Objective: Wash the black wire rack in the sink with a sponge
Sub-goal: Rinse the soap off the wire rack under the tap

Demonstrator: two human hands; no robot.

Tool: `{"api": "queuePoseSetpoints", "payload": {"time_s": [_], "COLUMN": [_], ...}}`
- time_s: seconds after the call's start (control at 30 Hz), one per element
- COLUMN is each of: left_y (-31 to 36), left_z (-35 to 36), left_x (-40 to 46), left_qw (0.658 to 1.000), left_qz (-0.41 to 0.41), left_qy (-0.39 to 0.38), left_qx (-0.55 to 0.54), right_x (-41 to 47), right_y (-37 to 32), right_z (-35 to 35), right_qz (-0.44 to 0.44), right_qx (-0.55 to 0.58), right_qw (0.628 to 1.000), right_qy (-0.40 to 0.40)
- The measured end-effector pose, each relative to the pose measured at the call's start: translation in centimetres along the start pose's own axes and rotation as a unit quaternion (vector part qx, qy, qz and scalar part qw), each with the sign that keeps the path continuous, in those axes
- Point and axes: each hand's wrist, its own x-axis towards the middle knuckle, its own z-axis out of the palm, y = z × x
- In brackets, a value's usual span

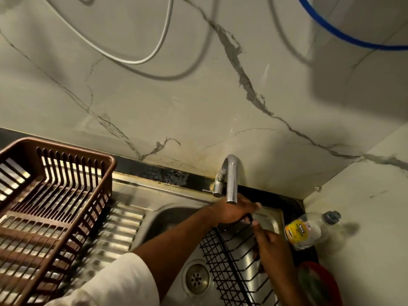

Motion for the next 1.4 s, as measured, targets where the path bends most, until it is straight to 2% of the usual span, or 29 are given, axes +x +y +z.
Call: {"api": "queuePoseSetpoints", "payload": {"time_s": [0.1,0.2,0.33,0.43,0.57,0.63,0.7,0.8,0.9,1.0,1.17,1.27,1.4], "left_y": [-1.2,-3.5,-3.9,-2.3,1.2,2.0,1.9,-0.3,-2.3,-2.7,-1.3,-0.6,-1.6], "left_z": [-1.9,-3.6,-3.6,-3.6,-1.8,-0.4,0.0,-0.8,-2.3,-2.8,-2.0,-1.6,-2.7], "left_x": [-0.8,-1.5,-1.5,-1.4,-1.0,-0.4,-0.2,0.0,-0.1,-0.5,-1.1,-1.3,-1.6], "left_qw": [0.998,0.995,0.990,0.992,0.993,0.990,0.986,0.990,0.993,0.992,0.996,0.996,0.995], "left_qz": [-0.030,-0.087,-0.124,-0.120,-0.090,-0.065,-0.055,-0.086,-0.108,-0.125,-0.082,-0.062,-0.090], "left_qy": [0.006,-0.012,-0.003,-0.015,-0.070,-0.103,-0.103,-0.088,-0.028,-0.002,-0.037,-0.054,-0.031], "left_qx": [-0.062,-0.047,-0.069,-0.042,0.011,0.071,0.118,0.064,0.032,0.009,0.000,-0.041,-0.038], "right_x": [0.4,1.0,1.6,1.5,1.5,2.0,2.5,1.5,0.2,-0.4,0.3,0.6,-0.2], "right_y": [-0.2,0.3,0.2,-0.2,0.1,1.4,2.6,2.8,2.1,2.0,2.6,2.8,1.8], "right_z": [-0.5,-0.8,-0.1,0.4,2.5,3.4,3.9,3.8,3.3,3.3,4.4,5.0,4.3], "right_qz": [-0.033,-0.036,-0.041,-0.063,-0.090,-0.077,-0.059,-0.090,-0.111,-0.125,-0.105,-0.105,-0.118], "right_qx": [-0.015,0.026,-0.023,-0.059,-0.163,-0.142,-0.100,-0.078,-0.062,-0.067,-0.053,-0.059,-0.049], "right_qw": [0.998,0.995,0.994,0.989,0.975,0.977,0.983,0.980,0.979,0.977,0.982,0.980,0.978], "right_qy": [0.058,0.088,0.103,0.118,0.120,0.138,0.143,0.162,0.158,0.156,0.151,0.158,0.167]}}
